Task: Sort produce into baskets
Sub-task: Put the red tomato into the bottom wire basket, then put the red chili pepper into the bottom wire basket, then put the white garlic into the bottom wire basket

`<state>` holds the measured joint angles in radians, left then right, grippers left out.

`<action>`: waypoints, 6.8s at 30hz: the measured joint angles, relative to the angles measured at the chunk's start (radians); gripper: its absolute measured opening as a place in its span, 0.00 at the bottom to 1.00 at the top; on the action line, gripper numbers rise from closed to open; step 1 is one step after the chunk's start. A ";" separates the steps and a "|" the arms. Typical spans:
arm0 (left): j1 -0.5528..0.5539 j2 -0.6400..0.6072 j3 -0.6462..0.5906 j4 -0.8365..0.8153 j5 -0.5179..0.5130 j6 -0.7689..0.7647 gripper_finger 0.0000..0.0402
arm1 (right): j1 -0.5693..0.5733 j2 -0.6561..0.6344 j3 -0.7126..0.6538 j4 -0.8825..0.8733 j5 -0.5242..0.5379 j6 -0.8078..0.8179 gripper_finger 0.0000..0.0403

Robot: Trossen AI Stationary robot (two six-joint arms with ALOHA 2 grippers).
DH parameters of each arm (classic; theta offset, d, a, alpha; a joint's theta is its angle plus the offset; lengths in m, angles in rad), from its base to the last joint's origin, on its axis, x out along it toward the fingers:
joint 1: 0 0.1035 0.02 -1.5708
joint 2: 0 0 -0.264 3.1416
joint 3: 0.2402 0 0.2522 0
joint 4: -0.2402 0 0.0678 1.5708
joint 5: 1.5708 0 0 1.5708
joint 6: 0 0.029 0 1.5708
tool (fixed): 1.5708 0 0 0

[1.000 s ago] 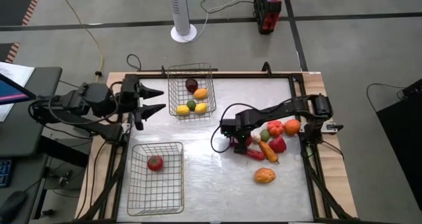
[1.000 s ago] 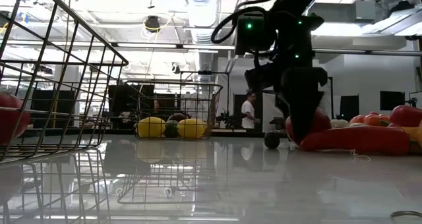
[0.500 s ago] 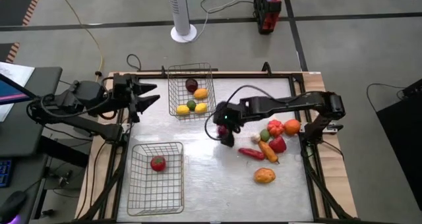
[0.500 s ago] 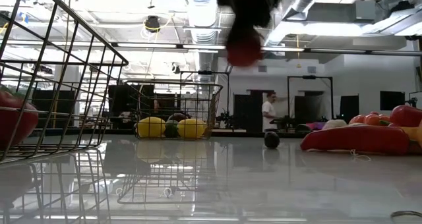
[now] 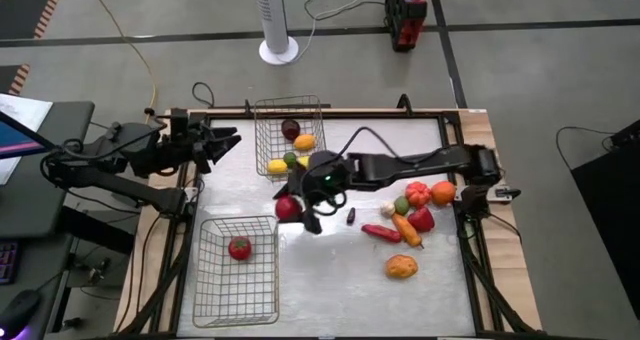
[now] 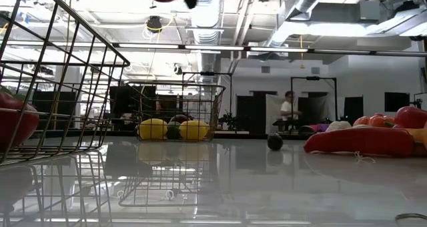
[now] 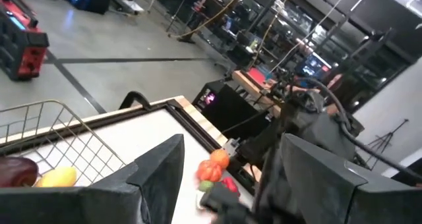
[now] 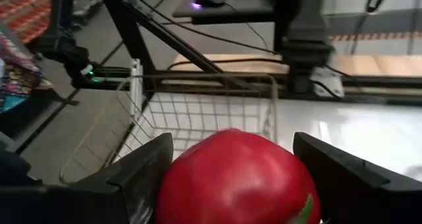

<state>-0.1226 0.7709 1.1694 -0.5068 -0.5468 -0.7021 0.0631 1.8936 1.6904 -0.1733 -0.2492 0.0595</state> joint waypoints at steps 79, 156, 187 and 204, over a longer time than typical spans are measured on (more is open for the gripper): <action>0.304 0.340 0.000 -0.069 0.541 0.405 0.59 | 0.116 0.025 -0.391 -0.906 0.167 0.363 0.75; 0.361 0.086 0.000 0.005 0.280 0.155 0.59 | -0.075 0.343 0.256 0.152 -0.375 -0.069 0.54; 0.328 0.280 0.000 0.003 0.416 0.392 0.59 | -0.180 0.014 0.263 -1.275 0.140 -0.065 0.72; 0.189 0.376 0.000 0.203 0.266 0.435 0.59 | -0.121 -0.478 -0.534 -0.981 0.234 0.195 0.72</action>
<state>0.0668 1.1469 1.1694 -0.3038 -0.2813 -0.2675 -0.0577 1.4161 1.1565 -1.1545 -0.0157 0.2547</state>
